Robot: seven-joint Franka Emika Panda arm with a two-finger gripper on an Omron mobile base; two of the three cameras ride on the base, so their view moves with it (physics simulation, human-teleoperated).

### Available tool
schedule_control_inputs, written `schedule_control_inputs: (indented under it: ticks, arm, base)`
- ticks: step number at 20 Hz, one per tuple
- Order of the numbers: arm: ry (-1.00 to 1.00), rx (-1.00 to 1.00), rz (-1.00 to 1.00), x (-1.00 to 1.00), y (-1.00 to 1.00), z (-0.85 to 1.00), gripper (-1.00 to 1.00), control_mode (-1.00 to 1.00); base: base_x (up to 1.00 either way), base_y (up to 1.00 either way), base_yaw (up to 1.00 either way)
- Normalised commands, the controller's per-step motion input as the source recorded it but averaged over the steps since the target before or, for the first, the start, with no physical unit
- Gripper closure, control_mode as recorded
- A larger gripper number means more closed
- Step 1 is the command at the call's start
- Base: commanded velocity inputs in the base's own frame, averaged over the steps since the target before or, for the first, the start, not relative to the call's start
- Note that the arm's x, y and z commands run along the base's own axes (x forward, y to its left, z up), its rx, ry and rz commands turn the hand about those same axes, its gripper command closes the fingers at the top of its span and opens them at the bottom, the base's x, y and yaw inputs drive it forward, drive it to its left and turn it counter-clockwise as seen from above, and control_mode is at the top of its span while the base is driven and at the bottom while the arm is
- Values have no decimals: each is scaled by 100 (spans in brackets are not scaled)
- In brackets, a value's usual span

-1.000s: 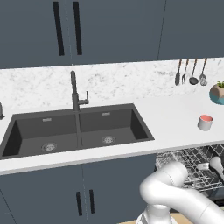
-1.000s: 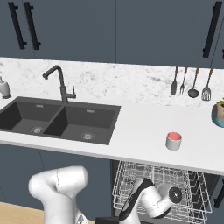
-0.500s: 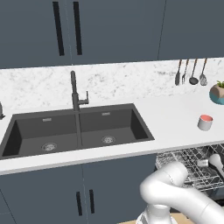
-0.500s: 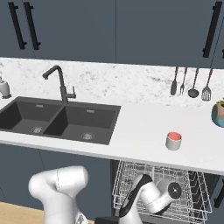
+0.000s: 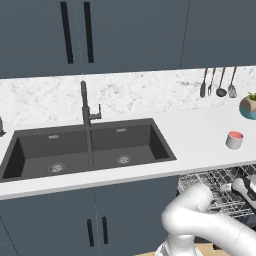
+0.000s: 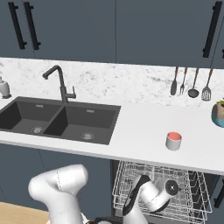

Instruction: Pick up the cup and bowl from the counter, place them in the dishwasher, and close the dishwasher door.

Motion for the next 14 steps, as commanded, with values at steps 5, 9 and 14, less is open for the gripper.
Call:
schedule_control_inputs:
  ticks: [5,9,14]
  arm:
    - [14,0,0,7,0,-86,100,-100]
    - [15,-1,0,0,0,-74,100,-100]
    - [11,-1,0,0,0,-28,100,-100]
  base:
    - [0,0,0]
    - [0,0,0]
    - [0,0,0]
